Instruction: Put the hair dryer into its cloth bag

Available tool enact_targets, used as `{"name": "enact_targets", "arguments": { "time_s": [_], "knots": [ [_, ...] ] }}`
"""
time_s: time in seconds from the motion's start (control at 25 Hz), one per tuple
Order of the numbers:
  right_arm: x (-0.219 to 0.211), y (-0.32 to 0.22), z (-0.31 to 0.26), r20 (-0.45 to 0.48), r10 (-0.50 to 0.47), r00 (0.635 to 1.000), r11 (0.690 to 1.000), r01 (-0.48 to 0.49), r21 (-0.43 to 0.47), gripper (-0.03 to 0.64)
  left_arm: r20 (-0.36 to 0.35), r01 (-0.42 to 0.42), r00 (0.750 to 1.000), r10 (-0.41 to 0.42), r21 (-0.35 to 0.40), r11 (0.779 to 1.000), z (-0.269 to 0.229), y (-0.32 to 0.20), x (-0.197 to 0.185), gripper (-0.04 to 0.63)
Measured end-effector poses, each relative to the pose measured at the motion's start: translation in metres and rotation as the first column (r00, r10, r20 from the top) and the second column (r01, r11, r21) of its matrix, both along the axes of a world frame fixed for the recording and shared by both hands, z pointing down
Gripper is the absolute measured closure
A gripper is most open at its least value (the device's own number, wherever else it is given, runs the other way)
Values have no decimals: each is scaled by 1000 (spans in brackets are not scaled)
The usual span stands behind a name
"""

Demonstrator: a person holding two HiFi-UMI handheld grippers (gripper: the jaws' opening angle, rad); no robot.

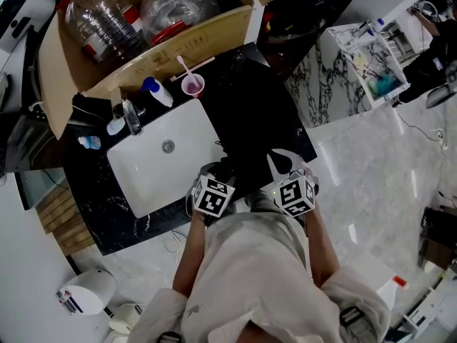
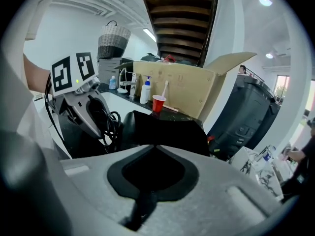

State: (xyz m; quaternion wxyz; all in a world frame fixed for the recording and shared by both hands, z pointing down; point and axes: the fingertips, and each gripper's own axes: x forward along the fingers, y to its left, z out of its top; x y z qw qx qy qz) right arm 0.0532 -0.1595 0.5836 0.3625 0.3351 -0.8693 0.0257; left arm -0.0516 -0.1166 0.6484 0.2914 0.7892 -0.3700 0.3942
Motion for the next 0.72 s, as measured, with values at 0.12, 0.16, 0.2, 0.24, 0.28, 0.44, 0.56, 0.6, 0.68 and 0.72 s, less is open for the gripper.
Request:
{"name": "enact_targets", "arguments": {
  "time_s": [0.12,0.16,0.2,0.24,0.28,0.44,0.56,0.6,0.68,0.72],
  "knots": [
    [-2,7,8,-27,-24,999,999,23,-38,604,-8,-9,1000,9,-15,1000,-4,16,-11,402],
    [-3,10,11,-36,-34,999,998,32,-53,604,-8,-12,1000,12,-20,1000,-6,21,-16,402],
    [-4,13,14,-45,-42,998,997,39,-68,604,-7,-14,1000,13,-25,1000,-7,25,-21,402],
    [-5,16,18,-55,-51,997,995,46,-84,604,-4,-13,1000,13,-30,999,-8,30,-26,402],
    [-5,19,22,-66,-60,996,994,54,-97,604,-1,-11,1000,11,-34,999,-8,33,-31,402],
    [-9,29,30,-106,-110,988,989,99,-111,586,15,17,1000,-16,-42,999,-9,44,-48,402],
    [-22,29,28,-103,-148,984,986,139,-92,577,21,46,999,-45,-38,998,-9,47,-59,402],
    [-28,28,27,-103,-162,981,985,153,-84,572,22,54,998,-54,-36,998,-10,48,-62,402],
    [-41,28,29,-108,-196,975,979,189,-75,562,22,69,997,-68,-33,997,-10,50,-68,402],
    [-47,28,32,-114,-216,970,975,208,-76,557,23,76,997,-75,-33,997,-11,51,-71,402]
  ]
}}
